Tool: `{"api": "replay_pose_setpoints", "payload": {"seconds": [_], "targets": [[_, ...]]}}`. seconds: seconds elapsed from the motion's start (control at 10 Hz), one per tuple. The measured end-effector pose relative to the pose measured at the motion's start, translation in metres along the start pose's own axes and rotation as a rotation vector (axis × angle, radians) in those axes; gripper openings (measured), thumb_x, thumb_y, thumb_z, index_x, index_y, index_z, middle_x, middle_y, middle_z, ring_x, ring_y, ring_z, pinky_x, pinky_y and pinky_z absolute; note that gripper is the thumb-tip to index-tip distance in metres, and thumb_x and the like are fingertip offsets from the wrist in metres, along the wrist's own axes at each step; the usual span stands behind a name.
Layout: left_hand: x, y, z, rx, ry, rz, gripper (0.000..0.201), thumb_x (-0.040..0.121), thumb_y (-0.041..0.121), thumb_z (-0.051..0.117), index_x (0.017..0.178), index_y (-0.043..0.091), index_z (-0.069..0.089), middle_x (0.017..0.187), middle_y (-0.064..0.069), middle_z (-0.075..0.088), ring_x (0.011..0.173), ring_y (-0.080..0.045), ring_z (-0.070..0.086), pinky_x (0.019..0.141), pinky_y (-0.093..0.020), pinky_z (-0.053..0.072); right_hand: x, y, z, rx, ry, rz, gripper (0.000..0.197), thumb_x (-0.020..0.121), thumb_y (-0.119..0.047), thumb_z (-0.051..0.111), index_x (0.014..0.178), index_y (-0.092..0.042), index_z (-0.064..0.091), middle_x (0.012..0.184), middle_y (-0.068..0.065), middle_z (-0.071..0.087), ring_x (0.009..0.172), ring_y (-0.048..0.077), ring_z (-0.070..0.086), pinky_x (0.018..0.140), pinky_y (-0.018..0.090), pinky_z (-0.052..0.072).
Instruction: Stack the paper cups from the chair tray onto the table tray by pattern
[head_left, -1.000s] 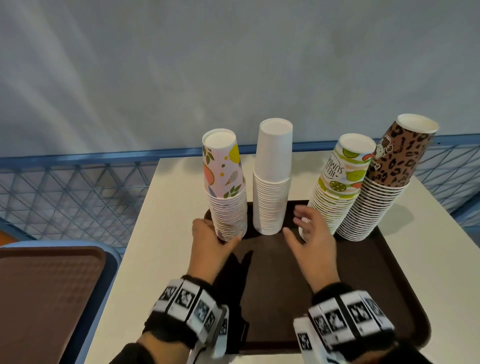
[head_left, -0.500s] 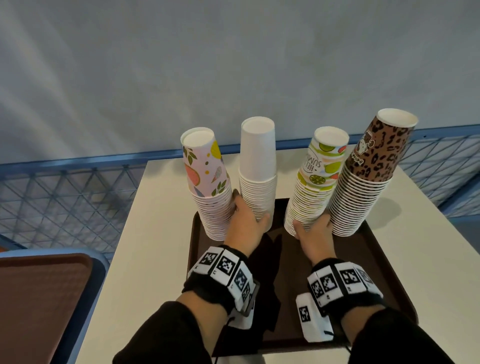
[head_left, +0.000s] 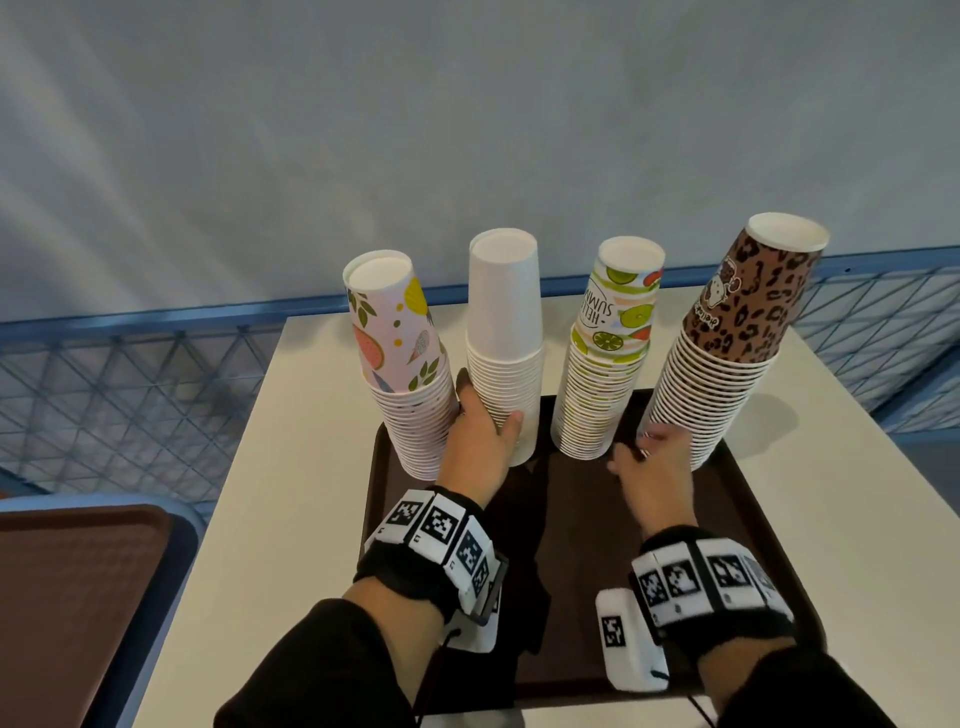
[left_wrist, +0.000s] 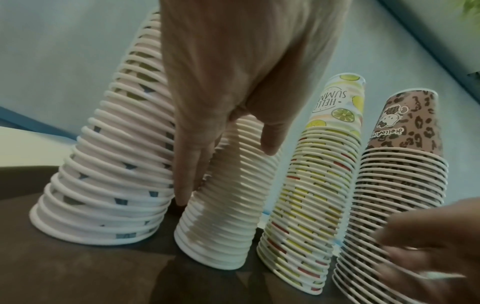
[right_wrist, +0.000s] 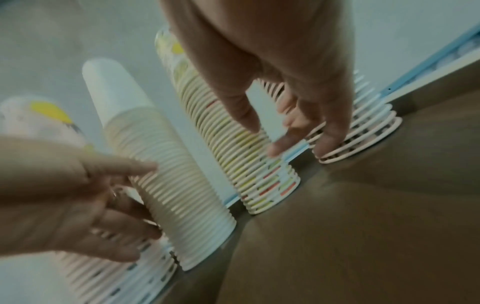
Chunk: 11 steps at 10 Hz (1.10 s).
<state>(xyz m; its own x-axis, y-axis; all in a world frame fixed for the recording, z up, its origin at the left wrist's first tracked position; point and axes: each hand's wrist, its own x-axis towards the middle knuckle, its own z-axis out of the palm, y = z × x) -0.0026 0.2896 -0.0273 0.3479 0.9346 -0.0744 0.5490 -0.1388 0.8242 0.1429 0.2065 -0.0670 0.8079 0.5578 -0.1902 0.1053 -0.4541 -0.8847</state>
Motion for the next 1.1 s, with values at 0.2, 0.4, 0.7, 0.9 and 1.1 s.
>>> {"api": "replay_pose_setpoints", "payload": {"seconds": [0.2,0.4,0.7,0.9,1.1], "targets": [[0.001,0.0,0.002,-0.007,-0.004,-0.021,0.066,0.093,0.025,0.051,0.143,0.004,0.014,0.142,-0.018,0.043,0.127,-0.034,0.047,0.103,-0.037,0.038,0.003,0.009,-0.034,0.09,0.253,0.03,0.069,0.076,-0.003,0.066,0.13,-0.002,0.023,0.137,0.026,0.024,0.113,0.04,0.043,0.087,0.04,0.039],[0.0,0.0,0.003,-0.028,0.009,-0.022,0.067,0.092,0.023,0.051,0.145,0.007,0.012,0.144,-0.016,0.042,0.13,-0.033,0.044,0.105,-0.036,0.035,0.024,-0.002,-0.041,-0.041,0.169,-0.006,0.075,0.079,-0.009,0.065,0.138,-0.009,0.02,0.14,0.026,0.028,0.122,0.043,0.038,0.096,0.046,0.038],[-0.001,-0.001,0.002,-0.04,0.008,-0.024,0.066,0.092,0.022,0.052,0.144,0.005,0.014,0.145,-0.016,0.04,0.13,-0.033,0.043,0.107,-0.037,0.035,0.029,-0.005,-0.04,-0.053,0.169,-0.046,0.071,0.08,-0.008,0.064,0.138,-0.007,0.023,0.139,0.026,0.036,0.123,0.042,0.04,0.098,0.045,0.036],[-0.013,-0.003,-0.001,-0.015,-0.067,-0.08,0.063,0.093,0.025,0.051,0.141,0.002,0.017,0.14,-0.019,0.044,0.126,-0.035,0.047,0.101,-0.035,0.037,0.015,-0.004,-0.048,-0.034,0.178,0.002,0.076,0.079,-0.012,0.066,0.14,-0.008,0.02,0.141,0.026,0.033,0.126,0.04,0.04,0.099,0.043,0.036],[-0.044,-0.007,-0.014,-0.009,-0.206,-0.019,0.056,0.094,0.028,0.05,0.142,0.012,0.027,0.142,-0.009,0.047,0.13,-0.025,0.045,0.101,-0.029,0.033,-0.023,-0.011,-0.054,-0.03,0.033,-0.039,0.073,0.079,-0.012,0.065,0.138,-0.009,0.021,0.14,0.026,0.032,0.126,0.039,0.039,0.1,0.044,0.036]]}}
